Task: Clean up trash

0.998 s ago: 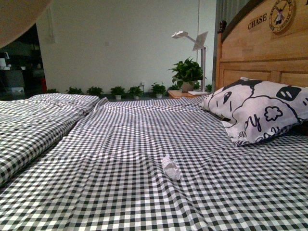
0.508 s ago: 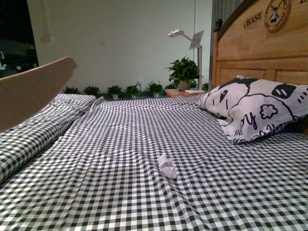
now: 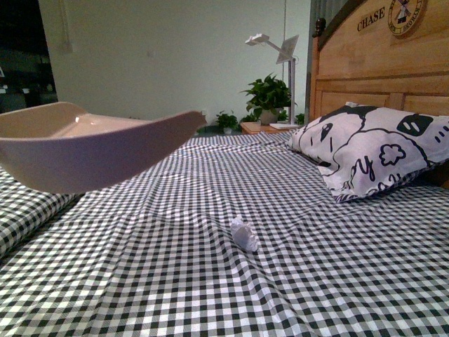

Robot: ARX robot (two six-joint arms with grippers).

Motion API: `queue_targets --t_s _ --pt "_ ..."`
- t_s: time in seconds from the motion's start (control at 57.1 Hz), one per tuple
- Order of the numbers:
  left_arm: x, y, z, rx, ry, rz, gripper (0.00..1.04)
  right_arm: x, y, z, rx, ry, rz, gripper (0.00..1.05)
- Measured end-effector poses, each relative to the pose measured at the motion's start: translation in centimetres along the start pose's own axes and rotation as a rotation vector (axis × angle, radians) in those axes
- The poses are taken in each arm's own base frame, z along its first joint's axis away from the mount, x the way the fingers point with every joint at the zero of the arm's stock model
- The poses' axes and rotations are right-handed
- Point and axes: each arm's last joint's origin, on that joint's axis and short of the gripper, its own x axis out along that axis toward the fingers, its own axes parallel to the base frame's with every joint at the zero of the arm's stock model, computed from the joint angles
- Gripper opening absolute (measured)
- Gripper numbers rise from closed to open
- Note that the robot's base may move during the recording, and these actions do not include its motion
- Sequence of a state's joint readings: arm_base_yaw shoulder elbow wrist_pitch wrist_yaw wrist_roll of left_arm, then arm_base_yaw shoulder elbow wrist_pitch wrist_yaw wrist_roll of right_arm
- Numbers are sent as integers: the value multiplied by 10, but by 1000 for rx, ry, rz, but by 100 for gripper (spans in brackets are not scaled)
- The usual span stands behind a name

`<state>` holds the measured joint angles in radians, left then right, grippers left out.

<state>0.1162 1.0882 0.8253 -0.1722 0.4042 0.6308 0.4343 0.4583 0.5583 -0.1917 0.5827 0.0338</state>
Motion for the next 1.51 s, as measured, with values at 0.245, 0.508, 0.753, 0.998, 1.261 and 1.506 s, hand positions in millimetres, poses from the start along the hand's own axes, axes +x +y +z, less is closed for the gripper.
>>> queue_targets --t_s 0.245,0.508,0.753,0.998,1.261,1.506 --pt "32 10 -13 161 52 -133 28 0 0 0 0 0 1 20" --pt "68 16 -37 306 94 -209 28 0 0 0 0 0 2 20" --pt "98 24 -53 357 95 -216 28 0 0 0 0 0 2 20" --pt "122 36 -57 362 85 -214 28 0 0 0 0 0 2 20" --pt "140 44 -59 343 75 -207 28 0 0 0 0 0 2 20" --pt "154 29 -48 220 43 -223 28 0 0 0 0 0 2 20"
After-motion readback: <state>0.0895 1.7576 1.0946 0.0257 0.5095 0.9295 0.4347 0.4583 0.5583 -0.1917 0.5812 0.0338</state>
